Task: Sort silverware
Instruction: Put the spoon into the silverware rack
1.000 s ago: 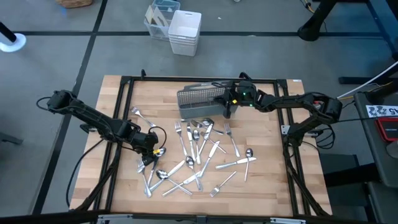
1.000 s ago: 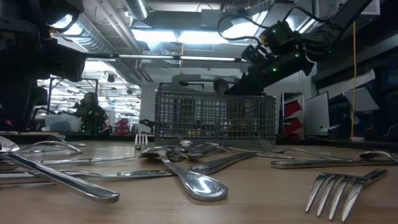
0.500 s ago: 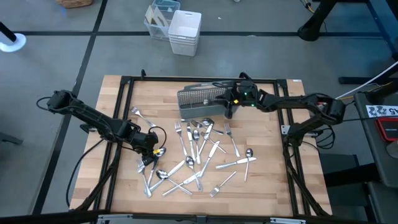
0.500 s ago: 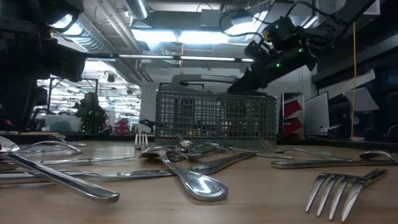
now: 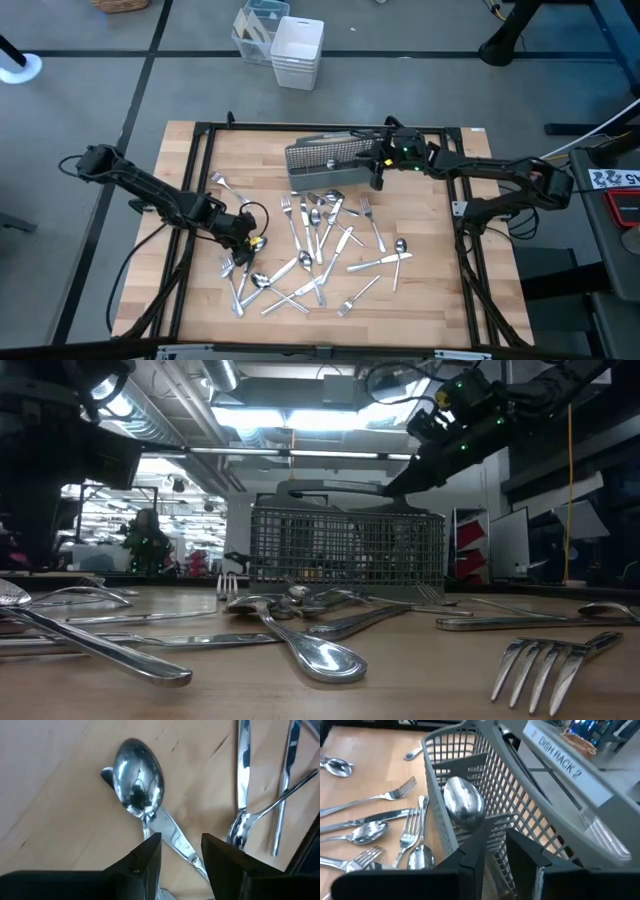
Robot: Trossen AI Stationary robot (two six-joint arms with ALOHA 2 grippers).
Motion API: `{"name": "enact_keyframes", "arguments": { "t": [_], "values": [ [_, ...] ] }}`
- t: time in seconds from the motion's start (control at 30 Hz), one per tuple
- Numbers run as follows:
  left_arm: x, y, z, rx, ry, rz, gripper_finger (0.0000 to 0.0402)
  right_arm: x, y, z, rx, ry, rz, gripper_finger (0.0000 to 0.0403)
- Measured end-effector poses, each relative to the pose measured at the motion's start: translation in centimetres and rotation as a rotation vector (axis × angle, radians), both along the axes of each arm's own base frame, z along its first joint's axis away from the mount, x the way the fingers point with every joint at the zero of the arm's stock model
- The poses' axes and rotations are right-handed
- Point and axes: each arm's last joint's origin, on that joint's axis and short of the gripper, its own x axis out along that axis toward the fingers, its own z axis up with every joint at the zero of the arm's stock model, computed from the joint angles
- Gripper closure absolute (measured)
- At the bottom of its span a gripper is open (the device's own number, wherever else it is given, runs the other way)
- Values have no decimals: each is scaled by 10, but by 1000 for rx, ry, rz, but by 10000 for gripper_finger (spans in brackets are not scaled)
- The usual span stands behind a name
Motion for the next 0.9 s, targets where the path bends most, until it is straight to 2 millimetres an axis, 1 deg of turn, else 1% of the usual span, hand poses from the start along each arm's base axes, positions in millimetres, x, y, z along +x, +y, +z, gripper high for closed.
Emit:
{"name": "enact_keyframes", "arguments": {
  "t": [0.13,0.4,0.7,0.9],
  "values": [
    [2,-3,-9,33,49,-13,276,-1,10,9,-9,-37,50,320],
    [6,-7,-30,80,163,-33,294,3,42,23,-31,-93,167,320],
    [8,-6,-33,114,176,-1,308,9,77,26,-28,-105,306,320],
    [7,-5,-34,143,173,4,337,12,101,26,-24,-112,399,320]
  ]
}}
